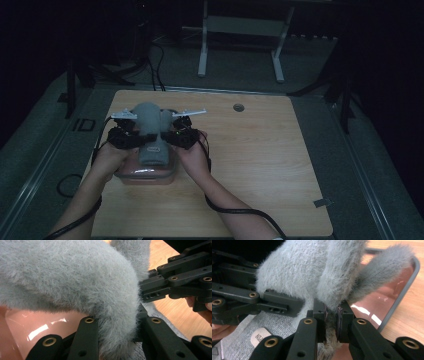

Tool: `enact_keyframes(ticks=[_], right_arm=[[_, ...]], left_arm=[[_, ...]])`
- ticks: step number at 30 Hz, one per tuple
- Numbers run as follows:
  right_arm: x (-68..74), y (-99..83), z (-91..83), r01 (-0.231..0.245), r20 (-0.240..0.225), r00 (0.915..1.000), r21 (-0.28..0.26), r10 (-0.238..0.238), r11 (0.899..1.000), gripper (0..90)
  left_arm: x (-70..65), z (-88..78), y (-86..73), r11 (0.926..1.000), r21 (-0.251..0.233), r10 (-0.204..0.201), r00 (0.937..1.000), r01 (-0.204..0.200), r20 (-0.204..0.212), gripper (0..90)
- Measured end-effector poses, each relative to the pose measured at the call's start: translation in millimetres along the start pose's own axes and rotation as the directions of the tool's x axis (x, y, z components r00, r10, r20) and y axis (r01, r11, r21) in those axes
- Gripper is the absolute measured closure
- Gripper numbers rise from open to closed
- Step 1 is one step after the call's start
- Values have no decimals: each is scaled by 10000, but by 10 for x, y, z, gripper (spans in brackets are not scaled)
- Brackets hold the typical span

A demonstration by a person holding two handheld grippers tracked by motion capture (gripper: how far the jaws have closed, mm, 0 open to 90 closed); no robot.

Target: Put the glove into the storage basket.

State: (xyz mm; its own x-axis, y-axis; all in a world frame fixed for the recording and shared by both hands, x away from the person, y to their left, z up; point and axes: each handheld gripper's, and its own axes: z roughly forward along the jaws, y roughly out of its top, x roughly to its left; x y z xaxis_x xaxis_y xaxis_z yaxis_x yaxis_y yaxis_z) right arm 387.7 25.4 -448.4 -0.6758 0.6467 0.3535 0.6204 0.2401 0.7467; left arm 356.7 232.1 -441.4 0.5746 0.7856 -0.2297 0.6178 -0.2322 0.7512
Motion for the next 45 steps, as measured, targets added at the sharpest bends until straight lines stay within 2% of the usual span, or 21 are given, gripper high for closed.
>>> enact_keyframes(ticks=[2, 8, 12, 13, 14, 16, 17, 20, 22, 24, 26, 27, 29, 32, 34, 36, 37, 38, 40, 45], right_arm=[[-10, -39, 68, -65, 86, 9999, 96, 65, 9999, 811], [-67, -154, 230, -194, 459, 9988, 584, 168, 9981, 811], [-92, -187, 323, -148, 665, 9978, 949, 85, 9954, 803], [-98, -194, 348, -137, 691, 9976, 1075, 63, 9941, 793], [-106, -198, 375, -126, 712, 9975, 1259, 36, 9920, 780], [-116, -210, 427, 16, 815, 9966, 1544, -144, 9880, 759], [-120, -219, 447, 60, 861, 9961, 1606, -201, 9870, 754], [-86, -215, 479, 345, 1108, 9923, 1779, -549, 9834, 724], [-69, -202, 485, 582, 1144, 9902, 1842, -802, 9812, 653], [-64, -176, 448, 558, 1041, 9918, 1681, -740, 9842, 544], [-29, -142, 377, 935, 1245, 9858, 1533, -1130, 9838, 526], [-21, -122, 314, 1079, 1241, 9847, 1200, -1227, 9869, 522], [-23, -75, 181, 1062, 1140, 9869, 707, -1138, 9918, 489], [-81, -22, 28, 902, 959, 9910, 382, -935, 9952, 453], [-128, -12, -42, 856, 934, 9917, 341, -885, 9957, 447], [-174, -17, -92, 882, 894, 9918, 360, -911, 9955, 420], [-195, -22, -108, 984, 955, 9902, 413, -1020, 9943, 407], [-215, -26, -123, 1047, 978, 9892, 491, -1091, 9933, 392], [-261, -39, -151, 1041, 941, 9897, 447, -1080, 9936, 384], [-339, -61, -215, 1056, 816, 9906, 490, -1094, 9932, 298]], left_arm=[[37, 50, -57, 10000, 23, -3, 10000, 3, -1, 738], [113, 223, -161, 9983, 549, -162, 9998, 168, -101, 725], [170, 299, -197, 9941, 961, -488, 9988, 496, -109, 723], [179, 317, -208, 9933, 1068, -428, 9990, 439, -129, 725], [188, 333, -220, 9919, 1211, -377, 9992, 394, -164, 727], [206, 360, -222, 9875, 1466, -562, 9982, 586, -206, 728], [205, 370, -218, 9865, 1561, -457, 9986, 495, -281, 728], [226, 402, -209, 9789, 1917, -642, 9972, 702, -373, 727], [253, 423, -204, 9724, 2167, -753, 9954, 863, -585, 726], [263, 455, -197, 9653, 2423, -827, 9941, 975, -702, 725], [258, 499, -188, 9611, 2597, -787, 9945, 940, -688, 725], [259, 522, -182, 9577, 2729, -772, 9951, 914, -623, 724], [251, 574, -180, 9533, 2886, -792, 9958, 890, -456, 715], [254, 615, -187, 9568, 2819, -632, 9972, 717, -391, 664], [263, 611, -188, 9598, 2660, -782, 9956, 893, -520, 584], [255, 592, -183, 9645, 2482, -709, 9938, 902, -857, 486], [255, 592, -183, 9645, 2482, -709, 9938, 902, -857, 445], [248, 565, -172, 9692, 2278, -696, 9915, 932, -1096, 439], [247, 539, -158, 9724, 2142, -657, 9897, 921, -1273, 408], [242, 459, -128, 9754, 2026, -546, 9859, 866, -1584, 395]])
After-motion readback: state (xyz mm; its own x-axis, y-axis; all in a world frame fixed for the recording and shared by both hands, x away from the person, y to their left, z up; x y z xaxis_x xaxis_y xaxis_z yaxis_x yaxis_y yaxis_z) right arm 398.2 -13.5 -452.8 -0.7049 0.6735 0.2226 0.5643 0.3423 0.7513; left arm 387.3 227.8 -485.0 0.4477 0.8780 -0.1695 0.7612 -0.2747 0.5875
